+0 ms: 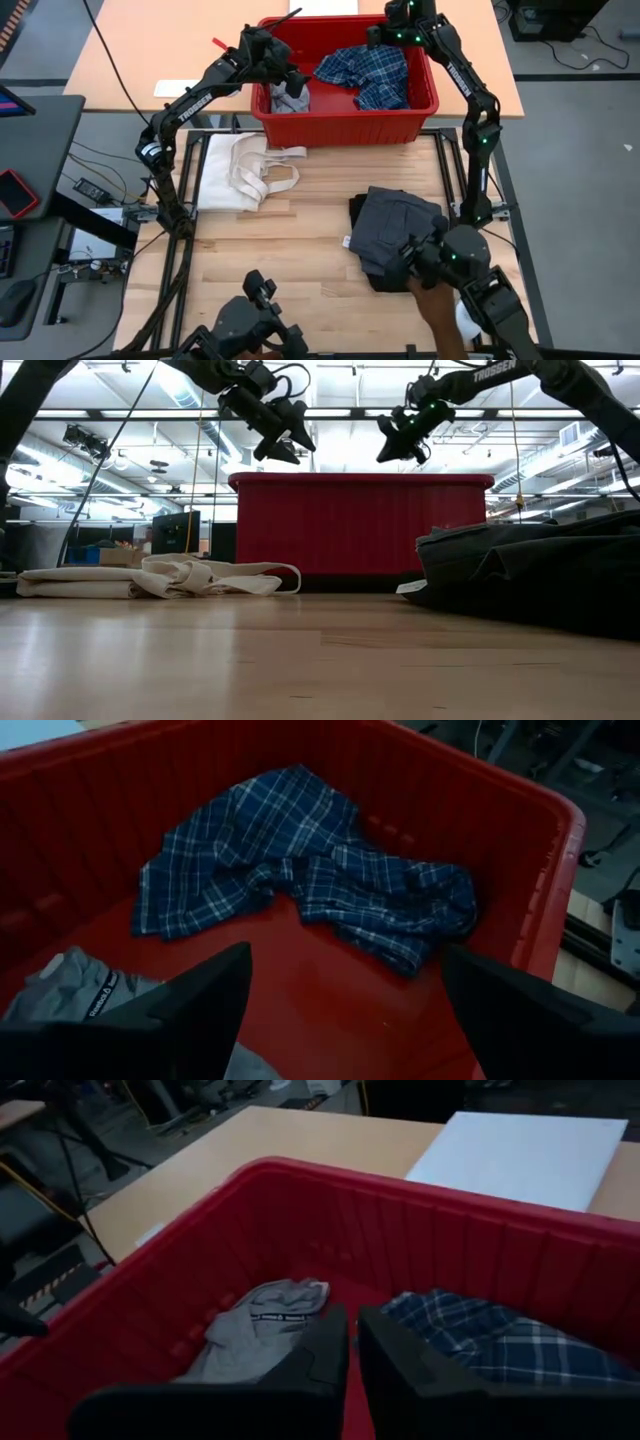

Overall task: Fold Laundry from Bin
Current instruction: Fold the gray shirt

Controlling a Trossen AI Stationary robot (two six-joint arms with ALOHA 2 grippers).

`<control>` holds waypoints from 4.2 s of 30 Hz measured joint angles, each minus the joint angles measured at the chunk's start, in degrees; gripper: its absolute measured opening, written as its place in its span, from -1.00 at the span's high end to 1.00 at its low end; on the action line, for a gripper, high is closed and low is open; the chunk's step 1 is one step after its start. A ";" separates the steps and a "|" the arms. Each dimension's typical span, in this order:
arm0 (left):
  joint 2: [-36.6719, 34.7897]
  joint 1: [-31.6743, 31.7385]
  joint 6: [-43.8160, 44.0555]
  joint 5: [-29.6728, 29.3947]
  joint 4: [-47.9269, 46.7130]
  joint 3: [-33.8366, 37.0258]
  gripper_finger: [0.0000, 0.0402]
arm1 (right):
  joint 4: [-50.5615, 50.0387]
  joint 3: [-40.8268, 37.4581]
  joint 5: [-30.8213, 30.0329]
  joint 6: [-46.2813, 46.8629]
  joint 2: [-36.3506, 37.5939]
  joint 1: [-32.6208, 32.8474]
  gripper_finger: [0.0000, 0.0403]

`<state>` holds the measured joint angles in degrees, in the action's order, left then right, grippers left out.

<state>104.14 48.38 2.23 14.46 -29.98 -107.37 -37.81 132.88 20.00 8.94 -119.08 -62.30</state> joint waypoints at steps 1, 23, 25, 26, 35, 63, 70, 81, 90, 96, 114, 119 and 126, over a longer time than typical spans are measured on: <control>0.00 -0.02 0.08 0.00 -0.03 0.00 -0.64 | -0.30 0.00 0.02 -0.05 0.01 -0.09 0.81; 15.45 -0.32 8.89 0.62 3.02 -0.11 -0.64 | -3.71 -15.21 2.28 -1.14 0.06 0.39 -0.08; 15.74 -0.30 8.55 -5.37 0.83 0.04 -0.64 | 1.33 -15.21 2.91 0.63 0.06 0.39 -0.08; 15.81 -0.31 7.64 -9.24 0.44 0.04 -0.64 | 4.24 -15.21 3.46 1.82 0.06 0.47 -0.08; 17.33 0.96 1.36 -18.11 -0.01 -0.09 -0.64 | 18.01 -15.15 5.19 1.74 0.10 3.07 -0.08; 26.87 1.97 -3.88 -17.22 1.28 0.01 0.78 | 13.84 -15.15 16.22 -0.36 0.14 1.86 -0.07; 23.31 2.32 -6.89 -4.13 6.14 0.37 0.81 | 13.84 -15.15 16.20 0.34 0.34 -0.35 -0.07; 22.77 -0.10 -7.96 2.22 12.22 0.15 0.81 | 12.37 -15.12 19.64 1.74 1.46 -0.86 -0.07; 21.79 -0.34 -6.24 -0.18 18.68 0.13 0.81 | 8.11 -15.12 19.94 -0.38 1.46 0.55 -0.07; 19.34 -0.12 -7.20 -0.72 21.27 0.02 0.81 | 8.27 -15.12 15.31 -4.78 1.46 0.70 -0.07; 7.07 -1.15 -7.81 8.67 22.40 0.00 0.81 | 4.05 -15.08 5.14 -9.21 17.74 0.30 -0.07; 4.56 -6.71 -8.01 12.95 19.83 0.00 0.81 | -0.55 -15.08 4.84 -4.61 24.94 1.03 -0.07; 3.29 -17.59 -9.46 14.49 15.35 -0.07 0.81 | -10.15 -15.06 0.01 -1.10 34.26 3.10 -0.07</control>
<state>107.42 30.79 -7.23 28.94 -14.62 -107.44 -47.96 117.82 20.02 7.84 -84.82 -59.19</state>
